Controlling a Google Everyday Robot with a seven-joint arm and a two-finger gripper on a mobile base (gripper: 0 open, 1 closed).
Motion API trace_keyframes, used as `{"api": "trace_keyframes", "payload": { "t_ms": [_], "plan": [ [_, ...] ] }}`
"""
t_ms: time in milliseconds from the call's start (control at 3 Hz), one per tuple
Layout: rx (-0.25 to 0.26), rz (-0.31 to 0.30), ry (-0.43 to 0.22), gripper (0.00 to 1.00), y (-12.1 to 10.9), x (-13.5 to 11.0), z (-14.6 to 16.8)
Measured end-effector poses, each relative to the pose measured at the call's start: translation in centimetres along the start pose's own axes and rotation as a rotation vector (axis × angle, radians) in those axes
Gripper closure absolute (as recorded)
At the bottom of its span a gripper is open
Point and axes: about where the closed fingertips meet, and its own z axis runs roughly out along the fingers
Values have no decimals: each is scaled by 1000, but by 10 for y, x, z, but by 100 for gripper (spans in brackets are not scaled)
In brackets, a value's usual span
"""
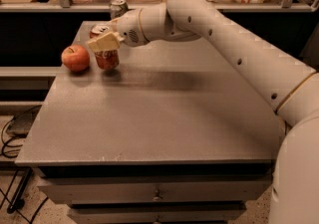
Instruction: Move coke can near apple
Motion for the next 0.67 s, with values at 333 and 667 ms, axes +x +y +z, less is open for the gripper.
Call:
{"api": "trace_keyframes", "payload": {
  "t_ms": [333,667],
  "plan": [
    [10,-12,18,13,-1,13,4],
    [-10,12,-3,0,4,21,7]
  ]
}}
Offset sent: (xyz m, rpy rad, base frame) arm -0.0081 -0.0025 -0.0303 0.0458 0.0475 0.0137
